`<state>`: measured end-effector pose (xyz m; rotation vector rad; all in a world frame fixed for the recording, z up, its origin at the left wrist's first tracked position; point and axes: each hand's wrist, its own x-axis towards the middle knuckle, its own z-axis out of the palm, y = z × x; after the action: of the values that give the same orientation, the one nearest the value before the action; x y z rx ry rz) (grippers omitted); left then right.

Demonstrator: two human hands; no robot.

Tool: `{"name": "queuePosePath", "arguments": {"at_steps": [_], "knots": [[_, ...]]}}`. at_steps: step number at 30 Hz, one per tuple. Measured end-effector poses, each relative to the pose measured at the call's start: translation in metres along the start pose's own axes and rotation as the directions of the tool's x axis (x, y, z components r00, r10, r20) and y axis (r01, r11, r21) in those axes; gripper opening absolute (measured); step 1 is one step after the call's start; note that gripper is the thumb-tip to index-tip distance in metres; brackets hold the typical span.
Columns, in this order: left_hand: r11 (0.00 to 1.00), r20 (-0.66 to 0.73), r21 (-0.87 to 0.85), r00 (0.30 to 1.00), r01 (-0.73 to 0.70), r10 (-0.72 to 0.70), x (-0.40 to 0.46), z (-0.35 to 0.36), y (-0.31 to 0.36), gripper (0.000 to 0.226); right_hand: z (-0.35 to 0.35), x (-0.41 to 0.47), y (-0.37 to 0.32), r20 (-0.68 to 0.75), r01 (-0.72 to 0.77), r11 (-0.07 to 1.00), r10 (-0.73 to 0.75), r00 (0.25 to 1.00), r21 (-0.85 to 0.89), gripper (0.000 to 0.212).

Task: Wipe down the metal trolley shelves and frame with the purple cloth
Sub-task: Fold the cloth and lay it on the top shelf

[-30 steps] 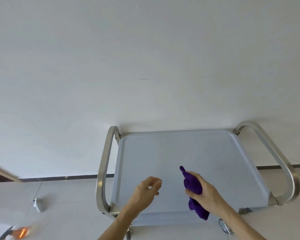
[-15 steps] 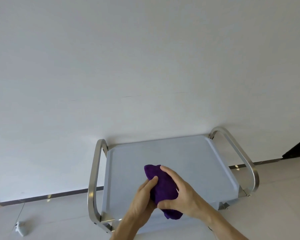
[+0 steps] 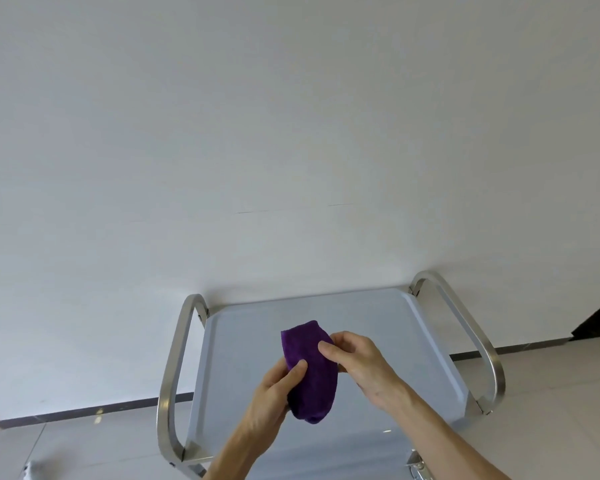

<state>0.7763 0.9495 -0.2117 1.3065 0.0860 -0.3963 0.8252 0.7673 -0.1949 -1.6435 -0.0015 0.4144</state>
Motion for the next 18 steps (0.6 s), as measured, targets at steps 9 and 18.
{"name": "queuePosePath", "arguments": {"at_steps": [9,18], "knots": [[0.911,-0.223,0.385,0.943,-0.149,0.249,0.019,-0.006,0.006,0.028,-0.004,0.014,-0.014,-0.071,0.248,0.965,-0.254,0.965,-0.086,0.017],[0.766,-0.072,0.587,0.925,-0.263,0.373,0.023,-0.028,0.018,0.067,-0.009,0.029,-0.028,0.131,0.381,0.852,-0.358,0.924,-0.358,0.022]]}}
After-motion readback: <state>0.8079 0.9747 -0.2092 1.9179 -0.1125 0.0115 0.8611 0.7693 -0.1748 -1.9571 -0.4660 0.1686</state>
